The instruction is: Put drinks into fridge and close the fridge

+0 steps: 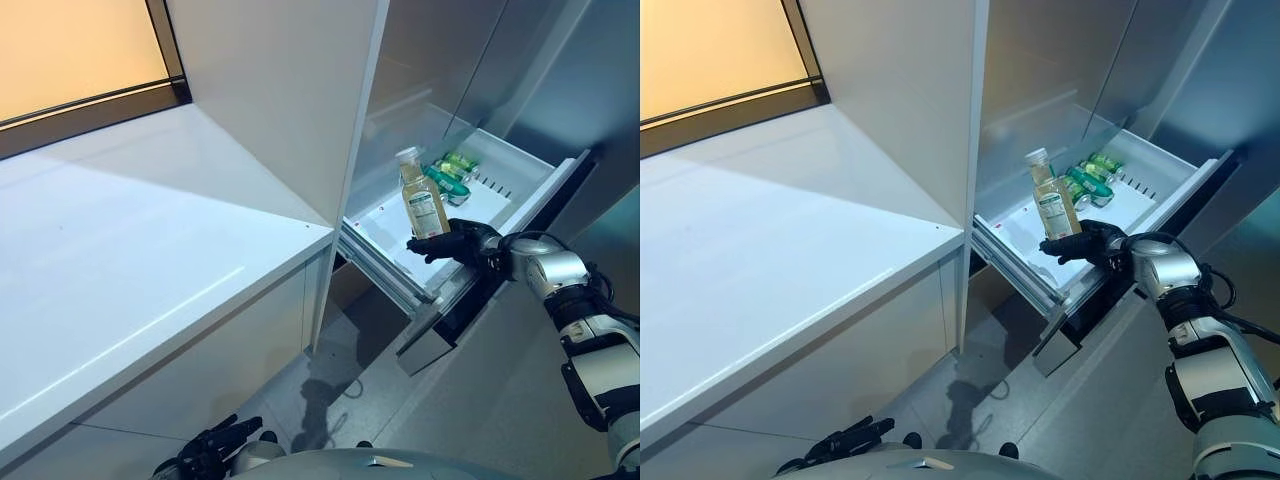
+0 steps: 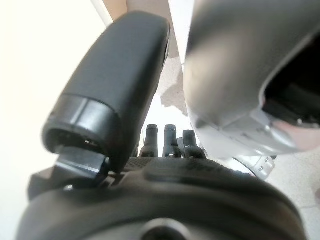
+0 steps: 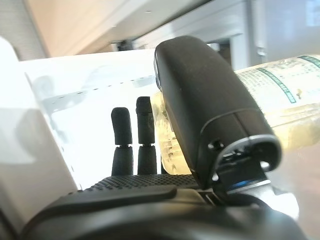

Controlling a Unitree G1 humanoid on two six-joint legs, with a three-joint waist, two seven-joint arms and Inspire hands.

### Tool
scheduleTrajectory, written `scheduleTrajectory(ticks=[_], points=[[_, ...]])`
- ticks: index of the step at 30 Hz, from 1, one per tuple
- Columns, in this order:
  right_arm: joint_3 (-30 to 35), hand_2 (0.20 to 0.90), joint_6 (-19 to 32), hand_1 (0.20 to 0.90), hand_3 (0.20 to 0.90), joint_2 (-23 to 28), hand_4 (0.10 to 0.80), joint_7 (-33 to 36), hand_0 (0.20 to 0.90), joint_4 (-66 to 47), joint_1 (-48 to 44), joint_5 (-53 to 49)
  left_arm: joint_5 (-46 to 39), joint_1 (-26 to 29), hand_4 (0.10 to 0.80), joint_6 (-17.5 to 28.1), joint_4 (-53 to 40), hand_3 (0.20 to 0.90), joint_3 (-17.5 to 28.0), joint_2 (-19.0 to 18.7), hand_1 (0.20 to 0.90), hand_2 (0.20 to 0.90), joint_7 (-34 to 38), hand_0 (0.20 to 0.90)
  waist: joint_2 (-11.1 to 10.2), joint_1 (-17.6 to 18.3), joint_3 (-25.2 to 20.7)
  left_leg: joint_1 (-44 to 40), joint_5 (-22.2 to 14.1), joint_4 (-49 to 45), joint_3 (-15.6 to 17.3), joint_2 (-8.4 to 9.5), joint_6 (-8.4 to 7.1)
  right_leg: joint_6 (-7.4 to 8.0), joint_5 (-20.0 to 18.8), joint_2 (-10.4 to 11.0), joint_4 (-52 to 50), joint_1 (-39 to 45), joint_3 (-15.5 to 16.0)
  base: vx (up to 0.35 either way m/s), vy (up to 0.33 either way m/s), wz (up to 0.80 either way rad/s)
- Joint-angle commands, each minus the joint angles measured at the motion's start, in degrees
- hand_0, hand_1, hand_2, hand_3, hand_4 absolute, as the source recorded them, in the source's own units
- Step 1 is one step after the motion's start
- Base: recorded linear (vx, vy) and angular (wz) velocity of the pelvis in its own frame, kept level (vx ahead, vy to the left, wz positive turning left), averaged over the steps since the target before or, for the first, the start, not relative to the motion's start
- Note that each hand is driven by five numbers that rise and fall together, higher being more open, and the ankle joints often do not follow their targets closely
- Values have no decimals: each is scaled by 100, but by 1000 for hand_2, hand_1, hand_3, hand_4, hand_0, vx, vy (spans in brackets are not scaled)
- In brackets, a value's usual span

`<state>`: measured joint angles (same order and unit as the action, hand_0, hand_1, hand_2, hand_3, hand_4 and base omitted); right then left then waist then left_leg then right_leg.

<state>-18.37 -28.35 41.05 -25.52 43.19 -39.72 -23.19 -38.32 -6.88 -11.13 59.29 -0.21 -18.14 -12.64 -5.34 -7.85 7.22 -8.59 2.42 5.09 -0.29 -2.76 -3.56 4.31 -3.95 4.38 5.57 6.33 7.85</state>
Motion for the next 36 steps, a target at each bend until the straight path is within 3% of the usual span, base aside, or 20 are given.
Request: scheduleTrajectory(ticks=[1, 7, 18, 31, 36], points=[[-72, 300, 53, 300, 200, 581, 100, -484, 300, 416, -817, 598, 6, 243, 800, 31, 123, 900, -284, -326, 900, 900, 6, 900, -139, 90, -150, 73, -611, -40, 189, 474, 465, 59, 272, -312, -57, 83, -49, -7, -64, -1], [-64, 300, -52, 300, 200, 757, 100, -1053, 300, 530, -651, 1112, 30, 333, 800, -45, 65, 900, -251, -421, 900, 900, 81, 900, -262, 118, -45, 106, -606, -53, 211, 442, 483, 67, 235, -359, -74, 45, -72, -2, -54, -3], [-28, 300, 5, 300, 200, 778, 100, -1464, 300, 738, -479, 1433, 204, 452, 800, -82, -15, 900, -198, -620, 900, 900, 405, 900, -502, 49, 170, 173, -585, -103, 230, 355, 484, 98, 149, -436, -110, -6, -77, 34, -74, 0], [-660, 300, 56, 300, 200, 728, 100, -1704, 300, 1505, -1357, 1700, -35, 892, 800, 68, -264, 900, -250, -1050, 900, 900, 958, 900, -678, -296, 761, 838, -423, -265, -25, 320, 456, 41, 31, -528, -151, -437, -9, -40, -81, 4], [-917, 300, -59, 300, 200, 733, 100, -1409, 300, 1781, -1797, 1667, -252, 1060, 800, 14, -480, 900, -253, -1285, 900, 900, 1060, 900, -662, -433, 1011, 1147, -336, -277, -176, 346, 436, 3, -5, -540, -163, -670, 50, -83, -33, 13]])
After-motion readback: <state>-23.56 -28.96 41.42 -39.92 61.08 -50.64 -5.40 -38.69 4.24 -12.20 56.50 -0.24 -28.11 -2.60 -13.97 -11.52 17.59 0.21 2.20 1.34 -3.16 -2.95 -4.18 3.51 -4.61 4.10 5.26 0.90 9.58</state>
